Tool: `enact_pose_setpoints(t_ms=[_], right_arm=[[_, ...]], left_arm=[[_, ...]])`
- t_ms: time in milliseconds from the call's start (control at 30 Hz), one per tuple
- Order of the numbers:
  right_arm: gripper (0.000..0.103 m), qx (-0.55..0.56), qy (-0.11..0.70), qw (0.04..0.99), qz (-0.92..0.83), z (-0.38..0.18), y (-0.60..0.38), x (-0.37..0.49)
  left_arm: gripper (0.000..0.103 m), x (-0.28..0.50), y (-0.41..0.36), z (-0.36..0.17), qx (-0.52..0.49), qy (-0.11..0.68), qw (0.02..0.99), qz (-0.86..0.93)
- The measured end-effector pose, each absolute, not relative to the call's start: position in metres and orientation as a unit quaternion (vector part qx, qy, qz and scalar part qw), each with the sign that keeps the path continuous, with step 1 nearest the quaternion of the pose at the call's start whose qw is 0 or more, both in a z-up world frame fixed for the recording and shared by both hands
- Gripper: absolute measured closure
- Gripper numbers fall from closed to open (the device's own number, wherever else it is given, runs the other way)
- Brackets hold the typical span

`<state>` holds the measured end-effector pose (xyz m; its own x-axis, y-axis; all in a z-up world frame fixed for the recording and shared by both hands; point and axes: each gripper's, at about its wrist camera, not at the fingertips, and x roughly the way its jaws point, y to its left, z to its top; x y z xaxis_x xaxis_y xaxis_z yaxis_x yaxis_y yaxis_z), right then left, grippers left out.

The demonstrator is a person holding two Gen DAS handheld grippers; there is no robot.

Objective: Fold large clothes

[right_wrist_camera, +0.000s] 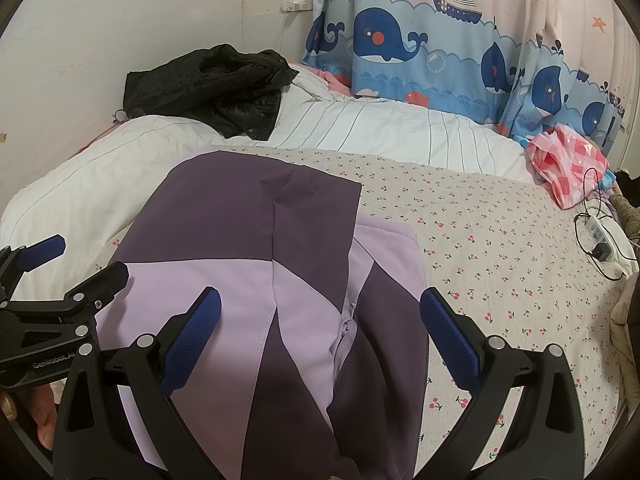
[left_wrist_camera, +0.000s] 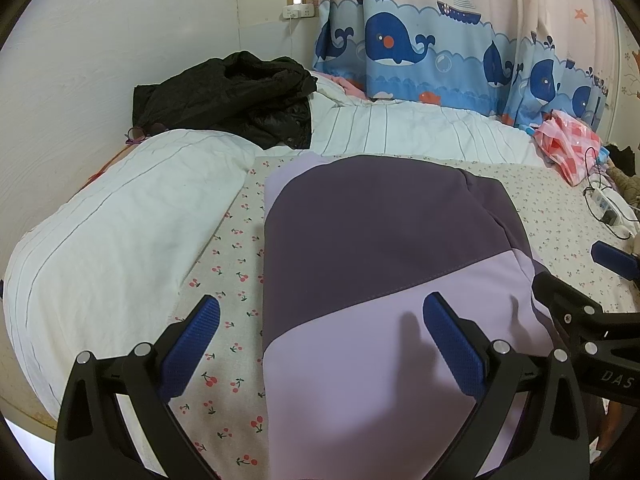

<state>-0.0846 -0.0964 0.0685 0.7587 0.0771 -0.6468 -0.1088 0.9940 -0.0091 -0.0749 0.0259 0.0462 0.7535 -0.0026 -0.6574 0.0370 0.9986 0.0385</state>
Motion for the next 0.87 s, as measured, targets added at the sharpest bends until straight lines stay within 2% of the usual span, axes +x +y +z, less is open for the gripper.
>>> enact_pose_setpoints(t_ms=[567, 867], right_arm=[[0.007, -0.022, 0.344, 0.937, 0.049, 0.068, -0.096, -0.085], [0.007, -0.023, 0.342, 0.938, 0.049, 0.068, -0.096, -0.085]], left_arm=[[0.006, -0.074, 0.032, 0.043, 0.017, 0.328, 0.944, -0.028], [0.006, -0.063, 0.039, 0.034, -0.006, 0.374, 0.927, -0.019]])
